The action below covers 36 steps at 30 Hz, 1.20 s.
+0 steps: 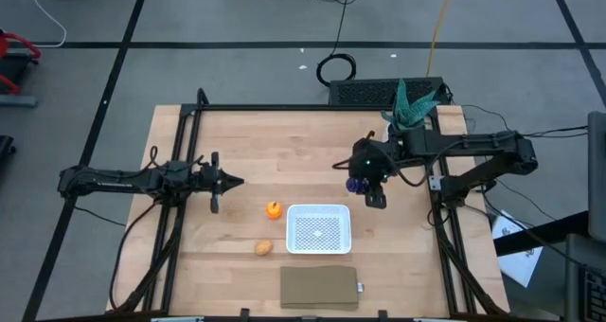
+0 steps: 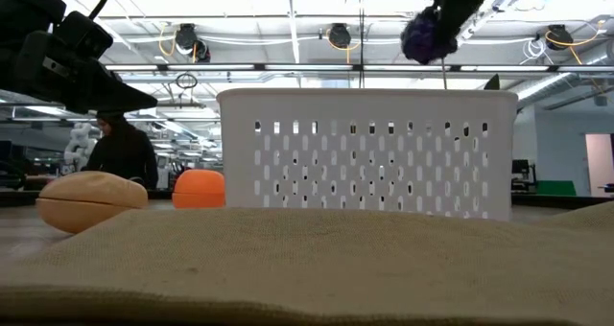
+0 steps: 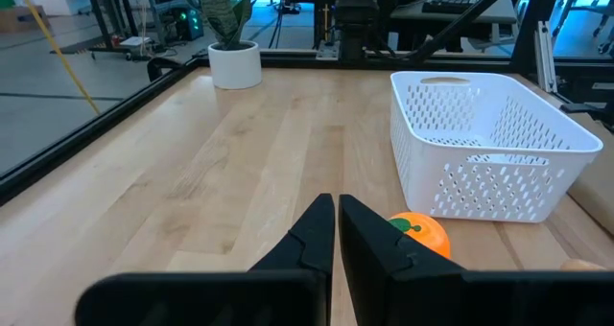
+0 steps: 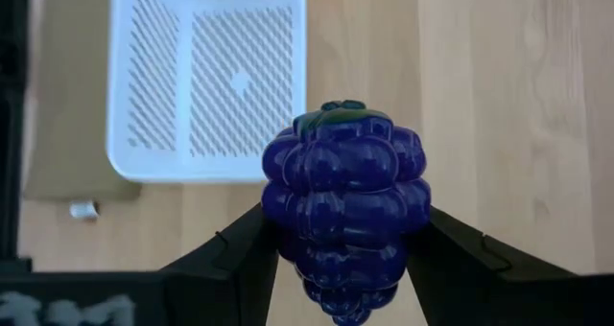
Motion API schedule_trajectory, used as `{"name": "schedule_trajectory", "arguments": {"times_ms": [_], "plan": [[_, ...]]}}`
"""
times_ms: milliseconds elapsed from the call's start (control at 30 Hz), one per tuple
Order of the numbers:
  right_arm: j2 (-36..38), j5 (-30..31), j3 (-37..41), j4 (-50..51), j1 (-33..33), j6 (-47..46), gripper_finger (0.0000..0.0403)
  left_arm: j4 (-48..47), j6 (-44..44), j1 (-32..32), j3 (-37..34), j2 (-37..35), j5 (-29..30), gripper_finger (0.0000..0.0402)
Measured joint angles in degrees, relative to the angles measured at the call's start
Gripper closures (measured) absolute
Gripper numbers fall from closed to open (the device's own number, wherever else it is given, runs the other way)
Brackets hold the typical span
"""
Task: Pick and placing Produce into tupperware
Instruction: Put the purple grapes into the white basket
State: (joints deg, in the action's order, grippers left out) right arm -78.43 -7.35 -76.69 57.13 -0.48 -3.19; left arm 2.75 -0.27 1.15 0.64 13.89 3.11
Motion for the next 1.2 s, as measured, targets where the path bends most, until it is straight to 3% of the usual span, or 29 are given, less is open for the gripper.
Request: {"name": "schedule_trajectory", "arguments": {"times_ms": [667,1200], "plan": [[-6.24,-0.20,-0.22,-5.69,4.59,1.19,0.0217,0.08,0.00,0.00,0.00,-0.02,0.02,0.0378],[-7.76,-0.20,-8.86,-4.63,9.20,-0.65,0.0219,-0.03,0.00,0.02,0.00,-0.01,0.02,0.0378]]}}
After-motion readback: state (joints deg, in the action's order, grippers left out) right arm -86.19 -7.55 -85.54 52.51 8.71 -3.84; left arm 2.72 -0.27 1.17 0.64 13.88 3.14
